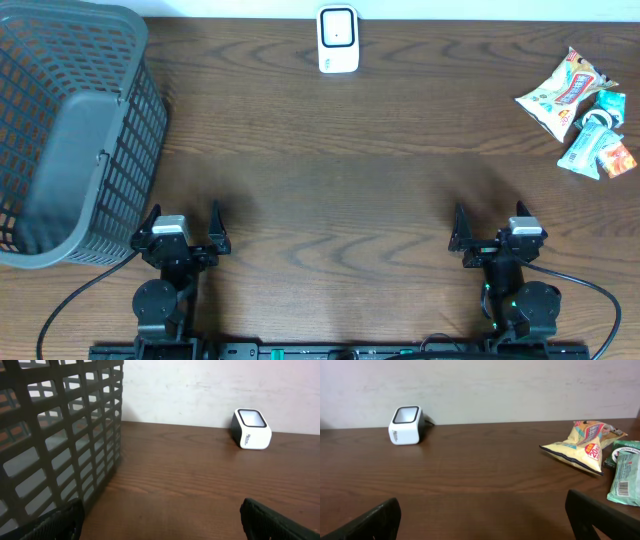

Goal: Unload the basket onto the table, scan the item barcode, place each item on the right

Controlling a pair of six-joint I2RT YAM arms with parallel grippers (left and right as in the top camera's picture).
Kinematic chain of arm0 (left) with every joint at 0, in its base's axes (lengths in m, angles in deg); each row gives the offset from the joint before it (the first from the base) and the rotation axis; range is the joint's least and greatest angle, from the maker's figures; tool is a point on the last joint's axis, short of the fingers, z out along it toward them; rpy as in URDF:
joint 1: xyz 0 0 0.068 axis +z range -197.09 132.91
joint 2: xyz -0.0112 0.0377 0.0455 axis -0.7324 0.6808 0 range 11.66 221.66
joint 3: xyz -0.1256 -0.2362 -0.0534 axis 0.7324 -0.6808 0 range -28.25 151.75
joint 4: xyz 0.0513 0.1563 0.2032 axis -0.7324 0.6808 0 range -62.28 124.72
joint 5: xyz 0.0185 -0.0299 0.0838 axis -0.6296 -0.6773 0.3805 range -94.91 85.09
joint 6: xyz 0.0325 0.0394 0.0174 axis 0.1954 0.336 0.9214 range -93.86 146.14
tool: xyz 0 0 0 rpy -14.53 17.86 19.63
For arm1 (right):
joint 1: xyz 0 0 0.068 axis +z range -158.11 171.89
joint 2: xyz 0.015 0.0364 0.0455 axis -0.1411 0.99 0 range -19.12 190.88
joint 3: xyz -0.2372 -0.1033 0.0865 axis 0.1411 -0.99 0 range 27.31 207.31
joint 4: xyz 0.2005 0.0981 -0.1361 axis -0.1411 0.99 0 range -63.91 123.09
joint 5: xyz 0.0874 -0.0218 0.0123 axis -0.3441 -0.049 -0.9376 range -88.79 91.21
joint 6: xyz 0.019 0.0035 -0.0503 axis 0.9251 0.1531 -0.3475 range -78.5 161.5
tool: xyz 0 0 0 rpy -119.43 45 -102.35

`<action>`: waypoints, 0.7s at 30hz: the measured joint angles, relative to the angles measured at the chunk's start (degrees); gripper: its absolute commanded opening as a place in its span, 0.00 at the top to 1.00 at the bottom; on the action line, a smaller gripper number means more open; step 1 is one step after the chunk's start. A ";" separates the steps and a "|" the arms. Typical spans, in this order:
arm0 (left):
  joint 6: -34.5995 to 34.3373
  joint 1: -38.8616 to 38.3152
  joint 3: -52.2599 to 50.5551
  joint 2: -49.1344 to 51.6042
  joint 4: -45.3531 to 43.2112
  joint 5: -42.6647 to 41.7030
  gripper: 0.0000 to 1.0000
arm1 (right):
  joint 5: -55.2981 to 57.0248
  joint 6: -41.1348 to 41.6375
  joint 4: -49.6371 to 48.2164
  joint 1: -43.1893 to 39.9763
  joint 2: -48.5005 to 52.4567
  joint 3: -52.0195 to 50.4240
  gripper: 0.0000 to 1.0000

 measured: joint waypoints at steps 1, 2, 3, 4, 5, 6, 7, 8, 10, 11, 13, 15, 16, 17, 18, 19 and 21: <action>0.02 0.00 0.00 0.00 0.00 0.00 0.02 | 0.00 0.00 -0.02 0.00 0.00 0.00 0.01; 0.00 0.00 0.00 0.00 0.00 0.00 0.02 | 0.00 0.00 -0.02 0.00 0.00 0.00 0.01; 0.00 0.00 0.00 0.00 0.00 0.00 0.02 | 0.00 0.00 -0.02 0.00 0.00 0.00 0.01; 0.00 0.00 0.00 0.00 0.00 0.00 0.02 | 0.00 0.00 -0.02 0.00 0.00 0.00 0.01; 0.00 0.00 0.00 0.00 0.00 -0.02 0.02 | 0.00 0.00 0.00 0.00 0.00 0.00 0.01; 0.02 0.00 0.00 0.00 0.00 0.00 0.02 | 0.00 0.00 -0.02 0.00 0.00 0.00 0.01; 0.00 0.00 0.00 0.00 0.00 0.00 0.02 | 0.00 0.00 0.00 0.00 0.00 0.00 0.01; 0.00 0.00 0.00 0.00 0.00 0.00 0.02 | 0.00 0.00 0.00 0.00 0.00 0.00 0.01; 0.00 0.00 0.00 0.00 0.00 0.00 0.02 | 0.00 0.00 0.00 0.00 0.00 0.00 0.01; 0.02 0.00 0.00 0.00 0.00 0.00 0.03 | 0.00 0.00 -0.02 0.00 0.00 0.00 0.01; 0.00 0.00 0.00 0.00 0.00 -0.02 0.02 | 0.00 0.00 -0.02 0.00 0.00 0.00 0.01; 0.00 0.00 0.00 0.00 0.00 0.00 0.02 | 0.00 0.00 -0.02 0.00 0.00 0.00 0.01; 0.00 0.00 0.00 0.00 0.00 0.00 0.02 | 0.00 0.00 -0.02 0.00 0.00 0.00 0.01; 0.00 0.00 0.00 0.00 0.00 0.00 0.02 | 0.00 0.00 -0.02 0.00 0.00 0.00 0.01; 0.00 0.00 0.00 0.00 0.00 0.00 0.02 | 0.00 0.00 0.00 0.00 0.00 0.00 0.01; 0.00 0.00 0.00 0.00 0.00 0.00 0.02 | 0.00 0.00 -0.02 0.00 0.00 0.00 0.01; 0.00 0.00 0.00 0.00 0.00 0.00 0.02 | 0.00 0.00 -0.02 0.00 0.00 0.00 0.01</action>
